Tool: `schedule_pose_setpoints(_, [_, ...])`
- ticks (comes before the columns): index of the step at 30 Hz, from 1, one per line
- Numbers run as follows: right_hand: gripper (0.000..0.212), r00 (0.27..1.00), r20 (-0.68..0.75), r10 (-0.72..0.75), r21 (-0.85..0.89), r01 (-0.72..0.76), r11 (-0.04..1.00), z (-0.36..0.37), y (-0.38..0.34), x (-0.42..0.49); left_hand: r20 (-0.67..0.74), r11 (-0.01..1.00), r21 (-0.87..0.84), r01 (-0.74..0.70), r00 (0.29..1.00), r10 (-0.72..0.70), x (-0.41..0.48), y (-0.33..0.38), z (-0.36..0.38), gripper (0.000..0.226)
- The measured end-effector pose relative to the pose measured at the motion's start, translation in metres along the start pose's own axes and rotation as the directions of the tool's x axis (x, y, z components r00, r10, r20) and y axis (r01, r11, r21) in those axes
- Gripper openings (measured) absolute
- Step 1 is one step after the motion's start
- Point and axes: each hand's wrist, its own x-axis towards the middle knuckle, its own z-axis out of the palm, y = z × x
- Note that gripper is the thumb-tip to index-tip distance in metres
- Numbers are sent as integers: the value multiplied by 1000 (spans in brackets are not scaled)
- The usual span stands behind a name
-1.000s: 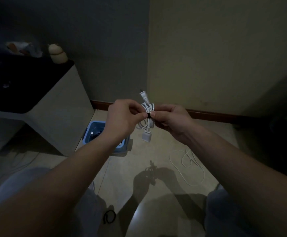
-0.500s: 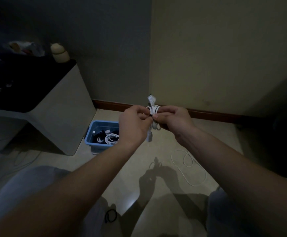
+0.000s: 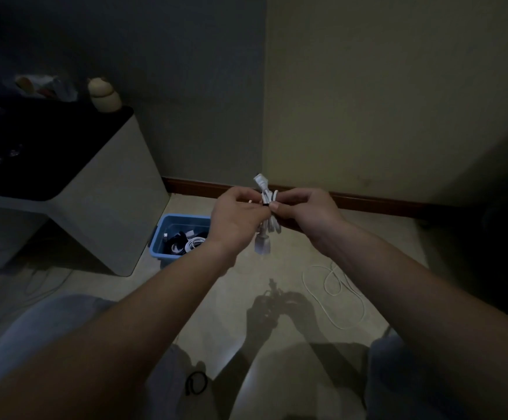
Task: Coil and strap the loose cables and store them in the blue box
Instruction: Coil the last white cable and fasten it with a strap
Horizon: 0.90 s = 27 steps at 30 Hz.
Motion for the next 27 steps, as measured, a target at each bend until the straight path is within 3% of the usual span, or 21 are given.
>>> schedule_pose_setpoints(4, [10,999,44,8,13,-9,1000,-1,-4,-1,5,999,-17,44,999,-44,2,1,-3,21])
schedule_pose_setpoints(8, [21,999,41,29,22,-30,999,-2,-6,-1,4,999,12,50,999,-50,6,2,-5,20])
schedule_pose_setpoints(15, [19,999,-11,-38,9,38,999,0,-3,-3,-38,999,7,41,998,-41,8,-2,-5,17])
schedule_pose_setpoints(27, [28,981,90,-173,-230,190,954,6,0,-2,-20,997,75,-9,1000,10,10,-6,-10,22])
